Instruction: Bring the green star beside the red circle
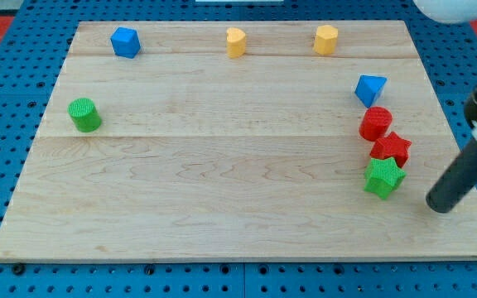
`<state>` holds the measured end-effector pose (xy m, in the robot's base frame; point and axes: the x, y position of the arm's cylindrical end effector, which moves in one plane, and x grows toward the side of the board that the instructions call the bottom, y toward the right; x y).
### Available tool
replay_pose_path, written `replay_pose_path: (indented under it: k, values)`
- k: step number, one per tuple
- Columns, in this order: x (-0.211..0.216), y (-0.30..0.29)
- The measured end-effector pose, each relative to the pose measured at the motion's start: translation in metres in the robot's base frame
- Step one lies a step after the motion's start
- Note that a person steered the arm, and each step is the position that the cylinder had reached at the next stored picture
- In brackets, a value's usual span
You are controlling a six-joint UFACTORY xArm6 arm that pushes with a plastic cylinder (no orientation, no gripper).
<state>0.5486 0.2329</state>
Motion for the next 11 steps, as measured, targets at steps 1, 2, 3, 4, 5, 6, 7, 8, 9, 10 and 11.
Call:
replay_pose_path:
  k: [1, 2, 3, 4, 5, 6, 7, 8, 9, 10, 11]
  values:
    - [-0.034, -0.055]
    - [-0.015, -0.092]
    - [-0.016, -0.128]
    - [-0.077, -0.157]
    - [-0.120, -0.132]
    - [-0.070, -0.164]
    - [-0.057, -0.108]
    - [-0.053, -0.097]
    - [-0.064, -0.110]
    - [-0.084, -0.106]
    - [-0.091, -0.094]
